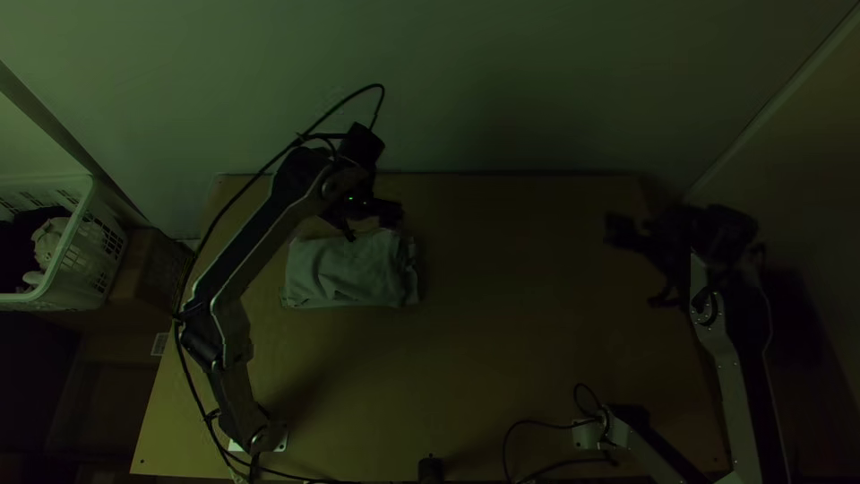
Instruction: Fold the t-shirt
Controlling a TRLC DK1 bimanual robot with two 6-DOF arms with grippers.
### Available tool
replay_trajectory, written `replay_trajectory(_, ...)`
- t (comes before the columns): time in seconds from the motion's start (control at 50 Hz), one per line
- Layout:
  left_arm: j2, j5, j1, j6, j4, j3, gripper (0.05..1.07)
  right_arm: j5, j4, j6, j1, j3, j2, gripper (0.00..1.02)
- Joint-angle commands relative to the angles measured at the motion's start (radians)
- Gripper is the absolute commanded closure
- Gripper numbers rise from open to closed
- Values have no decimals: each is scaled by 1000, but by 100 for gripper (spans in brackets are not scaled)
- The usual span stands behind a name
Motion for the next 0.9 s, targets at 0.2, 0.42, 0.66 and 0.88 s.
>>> replay_trajectory(0.2,-345,50,272,123,87,-194,10,49,109,-99,6,170,27,4)
replay_trajectory(0.42,-566,147,490,212,180,-395,10,76,225,-239,5,162,-19,4)
replay_trajectory(0.66,-848,165,576,261,441,-737,10,79,409,-306,14,67,-134,4)
replay_trajectory(0.88,-1037,167,570,243,658,-967,10,81,666,-322,14,-235,-321,4)
